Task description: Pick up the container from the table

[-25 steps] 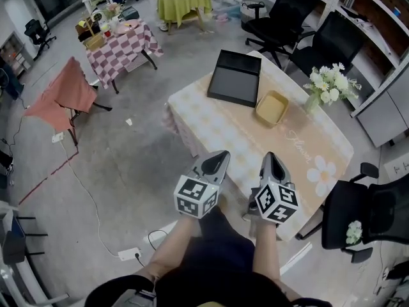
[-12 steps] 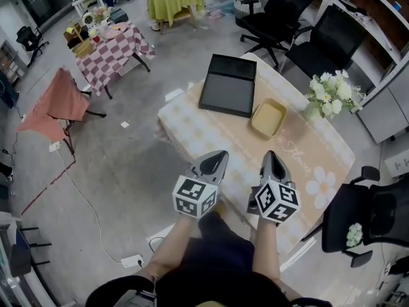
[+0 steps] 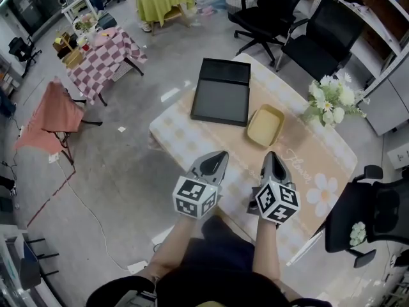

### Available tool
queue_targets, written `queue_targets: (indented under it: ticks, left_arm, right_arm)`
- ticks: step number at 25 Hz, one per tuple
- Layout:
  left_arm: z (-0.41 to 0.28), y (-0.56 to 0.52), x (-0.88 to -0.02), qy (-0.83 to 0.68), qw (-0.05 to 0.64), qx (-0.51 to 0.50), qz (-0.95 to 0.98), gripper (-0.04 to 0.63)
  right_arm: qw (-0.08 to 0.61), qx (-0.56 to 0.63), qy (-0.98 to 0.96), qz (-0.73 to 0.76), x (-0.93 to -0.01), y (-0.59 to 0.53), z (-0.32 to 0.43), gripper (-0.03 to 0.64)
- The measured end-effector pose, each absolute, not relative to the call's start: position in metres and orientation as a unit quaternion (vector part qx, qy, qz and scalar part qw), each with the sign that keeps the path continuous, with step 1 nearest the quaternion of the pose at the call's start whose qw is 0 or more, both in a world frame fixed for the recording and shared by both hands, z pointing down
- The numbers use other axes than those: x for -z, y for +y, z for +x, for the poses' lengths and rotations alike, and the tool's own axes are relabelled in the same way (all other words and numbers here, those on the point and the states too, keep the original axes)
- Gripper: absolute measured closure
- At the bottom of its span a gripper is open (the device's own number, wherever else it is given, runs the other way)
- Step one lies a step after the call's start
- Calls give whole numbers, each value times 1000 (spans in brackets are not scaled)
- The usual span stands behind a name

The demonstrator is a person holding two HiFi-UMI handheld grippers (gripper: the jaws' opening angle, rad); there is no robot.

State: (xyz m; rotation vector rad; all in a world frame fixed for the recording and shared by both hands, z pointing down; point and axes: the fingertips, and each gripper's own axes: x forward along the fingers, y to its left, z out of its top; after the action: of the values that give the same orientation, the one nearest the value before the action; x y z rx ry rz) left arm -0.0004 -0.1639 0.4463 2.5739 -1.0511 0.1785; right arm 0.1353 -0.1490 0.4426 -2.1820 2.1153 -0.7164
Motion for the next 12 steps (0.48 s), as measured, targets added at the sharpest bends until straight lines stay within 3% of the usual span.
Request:
queue_targets:
  ticks: [12]
  left_arm:
    - [22, -193, -461, -349, 183, -85, 915, 584]
  right_arm:
    - [18, 251, 636, -730, -468, -167, 161, 612]
